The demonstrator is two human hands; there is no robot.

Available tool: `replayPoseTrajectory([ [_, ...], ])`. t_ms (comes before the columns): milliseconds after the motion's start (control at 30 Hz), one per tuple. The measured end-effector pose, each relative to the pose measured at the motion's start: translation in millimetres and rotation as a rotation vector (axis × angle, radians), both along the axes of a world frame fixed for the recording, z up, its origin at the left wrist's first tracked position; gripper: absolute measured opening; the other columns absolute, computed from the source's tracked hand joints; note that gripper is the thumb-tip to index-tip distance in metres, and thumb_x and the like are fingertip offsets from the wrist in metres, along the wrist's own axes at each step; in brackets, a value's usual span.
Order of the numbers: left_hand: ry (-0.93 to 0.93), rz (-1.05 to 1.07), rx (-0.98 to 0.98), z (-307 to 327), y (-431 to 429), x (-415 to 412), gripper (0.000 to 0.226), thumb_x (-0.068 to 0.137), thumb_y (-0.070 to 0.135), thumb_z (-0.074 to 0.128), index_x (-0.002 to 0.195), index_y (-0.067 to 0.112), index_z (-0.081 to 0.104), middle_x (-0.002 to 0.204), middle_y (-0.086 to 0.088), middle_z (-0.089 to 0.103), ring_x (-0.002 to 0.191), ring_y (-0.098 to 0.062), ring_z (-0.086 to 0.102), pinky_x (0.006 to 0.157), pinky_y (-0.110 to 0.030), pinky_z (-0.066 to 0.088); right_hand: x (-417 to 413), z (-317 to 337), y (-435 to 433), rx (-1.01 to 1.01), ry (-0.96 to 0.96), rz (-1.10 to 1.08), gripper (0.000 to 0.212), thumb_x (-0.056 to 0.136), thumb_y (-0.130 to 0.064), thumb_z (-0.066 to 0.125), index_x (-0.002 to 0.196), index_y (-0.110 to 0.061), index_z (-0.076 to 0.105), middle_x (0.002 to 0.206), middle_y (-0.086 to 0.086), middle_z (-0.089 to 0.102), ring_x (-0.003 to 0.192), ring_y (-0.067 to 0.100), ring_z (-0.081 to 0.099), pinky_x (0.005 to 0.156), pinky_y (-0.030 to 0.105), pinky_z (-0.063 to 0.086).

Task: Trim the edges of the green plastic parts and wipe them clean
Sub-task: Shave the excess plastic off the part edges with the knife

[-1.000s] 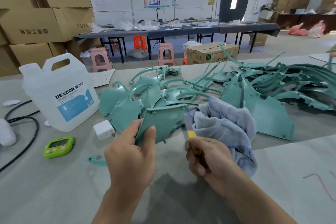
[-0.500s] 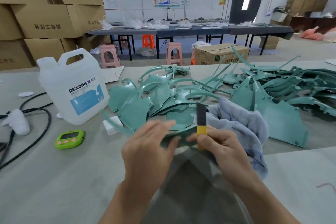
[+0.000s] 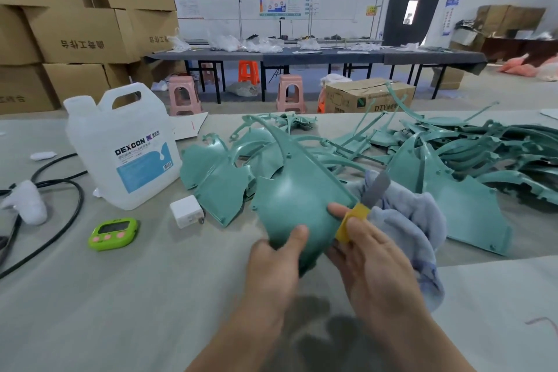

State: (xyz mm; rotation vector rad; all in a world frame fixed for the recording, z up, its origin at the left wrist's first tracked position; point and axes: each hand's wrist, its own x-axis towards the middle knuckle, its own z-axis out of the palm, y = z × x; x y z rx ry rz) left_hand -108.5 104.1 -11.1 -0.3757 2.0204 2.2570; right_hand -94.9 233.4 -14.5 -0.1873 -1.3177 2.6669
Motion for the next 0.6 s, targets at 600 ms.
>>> replayPoseTrajectory([
  [600, 0.431, 0.078, -0.387, -2, -48, -29, 0.067, 0.074, 0.019, 0.083, 0.135, 0.033, 0.06, 0.127, 0.017, 0.067, 0.116, -0.003, 0.063, 0.101, -0.032, 0.052, -9, -11, 4, 0.406, 0.02, 0.102, 0.029, 0.082, -0.034, 0.065, 0.098, -0.016, 0.082, 0.102, 0.012, 0.077, 0.095, 0.029, 0.07, 0.09, 0.051, 0.058],
])
